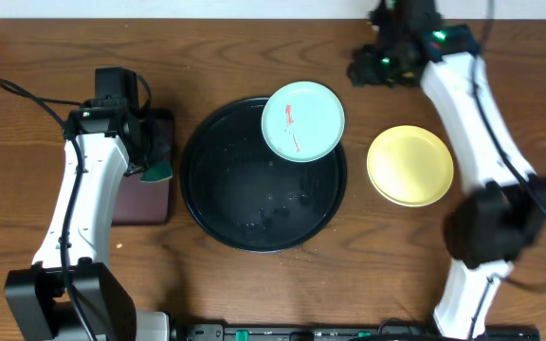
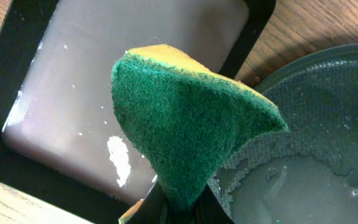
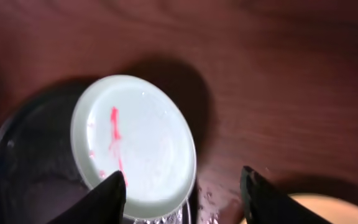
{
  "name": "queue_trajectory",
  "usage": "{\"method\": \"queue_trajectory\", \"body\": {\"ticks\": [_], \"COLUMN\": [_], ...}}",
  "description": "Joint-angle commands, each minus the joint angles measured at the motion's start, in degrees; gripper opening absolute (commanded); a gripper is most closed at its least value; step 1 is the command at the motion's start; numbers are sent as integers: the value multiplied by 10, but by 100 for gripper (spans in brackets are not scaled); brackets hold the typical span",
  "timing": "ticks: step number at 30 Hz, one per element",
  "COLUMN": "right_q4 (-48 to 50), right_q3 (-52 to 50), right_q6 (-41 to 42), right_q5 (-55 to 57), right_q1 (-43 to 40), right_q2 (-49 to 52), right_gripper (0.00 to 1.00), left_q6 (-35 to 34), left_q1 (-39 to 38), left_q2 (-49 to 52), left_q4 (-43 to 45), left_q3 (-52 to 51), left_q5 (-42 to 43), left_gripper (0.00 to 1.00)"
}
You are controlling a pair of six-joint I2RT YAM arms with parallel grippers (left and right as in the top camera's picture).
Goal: Clean dirty plates on tray and stack at the side
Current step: 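Move the right gripper to the remaining pale green plate rim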
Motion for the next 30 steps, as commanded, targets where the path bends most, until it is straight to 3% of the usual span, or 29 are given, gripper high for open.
{"method": "queue_trajectory", "body": {"ticks": [1,7,12,17,24,30], "right_q4": [-27,-40,-40,-40,-77,-140], "right_q3": [66,76,76,76,76,76], "right_q6": [-43,-91,-93,-85,-79,-24], "right_q5": [-17,-40,-44,-47,-88,-129], "right_q1": [9,13,13,13,33,71], "right_q2": [84,154,188,192,183,173], "right_gripper": [57,52,32,2,1,1], "left_q6": [-1,-1,-1,-1,0,-1], "left_q1": [0,0,0,0,-3,-35], "left_q2": [2,2,2,2,2,2], "left_q4": [-1,-1,-1,-1,-6,-10], "left_q3": [-4,-4,-4,-4,-4,-4], "left_q5": [-3,-3,-3,-3,-3,-3], "left_gripper": [8,8,7,7,7,8]}}
